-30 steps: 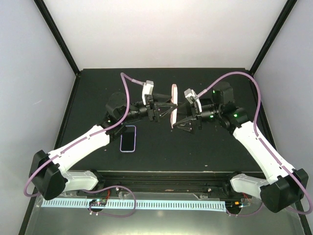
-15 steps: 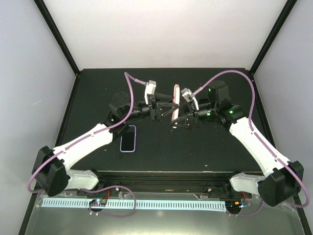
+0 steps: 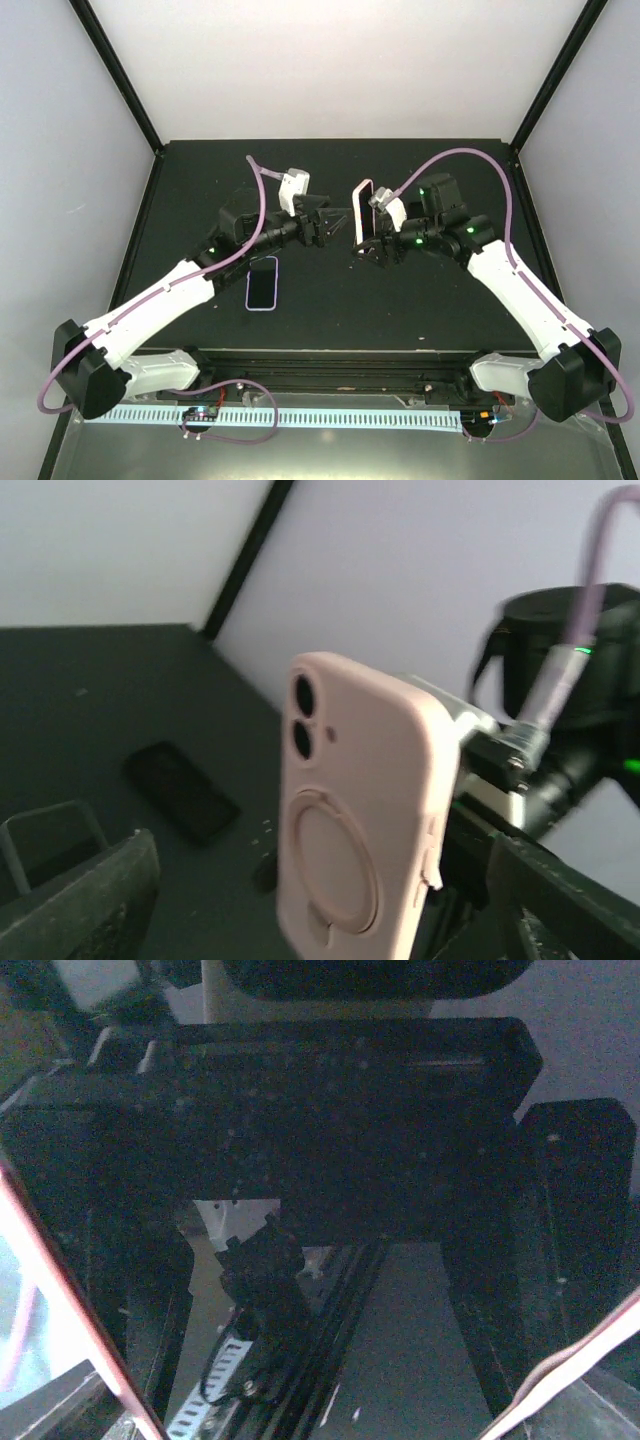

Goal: Take the phone out of the phone case

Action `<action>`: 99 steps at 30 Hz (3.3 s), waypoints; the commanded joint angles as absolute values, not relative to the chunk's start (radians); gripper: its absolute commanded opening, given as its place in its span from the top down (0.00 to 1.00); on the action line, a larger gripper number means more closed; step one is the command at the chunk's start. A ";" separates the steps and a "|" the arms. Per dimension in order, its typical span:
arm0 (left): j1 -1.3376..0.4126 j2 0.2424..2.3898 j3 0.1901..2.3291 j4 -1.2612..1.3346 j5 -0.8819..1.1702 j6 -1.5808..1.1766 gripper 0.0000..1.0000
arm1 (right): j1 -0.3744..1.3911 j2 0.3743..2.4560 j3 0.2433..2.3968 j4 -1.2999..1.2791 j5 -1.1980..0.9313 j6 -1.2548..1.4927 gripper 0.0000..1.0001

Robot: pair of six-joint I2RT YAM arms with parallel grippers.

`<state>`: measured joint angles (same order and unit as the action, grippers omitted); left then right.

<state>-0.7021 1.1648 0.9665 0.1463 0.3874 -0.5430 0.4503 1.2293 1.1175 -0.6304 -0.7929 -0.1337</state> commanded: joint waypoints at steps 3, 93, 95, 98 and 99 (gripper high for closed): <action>-0.731 1.191 1.037 -0.084 0.168 -0.543 0.16 | 0.502 1.223 1.157 -0.654 -0.438 -0.214 0.52; -0.604 1.064 1.007 -0.195 1.033 -0.144 0.98 | 0.587 1.380 1.432 -1.357 -1.084 -0.836 0.32; -0.603 1.079 1.012 -0.202 1.042 -0.134 0.98 | 0.590 1.374 1.420 -1.343 -1.077 -0.840 0.33; -0.599 1.096 1.006 -0.141 1.065 -0.179 0.98 | 0.600 1.370 1.401 -1.323 -1.042 -0.841 0.35; -0.596 1.096 1.001 -0.101 1.056 -0.215 0.98 | 0.601 1.370 1.396 -1.324 -1.036 -0.845 0.35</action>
<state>-0.6094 1.0889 0.9512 -0.2111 0.9901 -0.1848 0.5896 1.3808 1.4071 -1.2903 -1.0290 -0.7879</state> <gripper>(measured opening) 0.118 0.656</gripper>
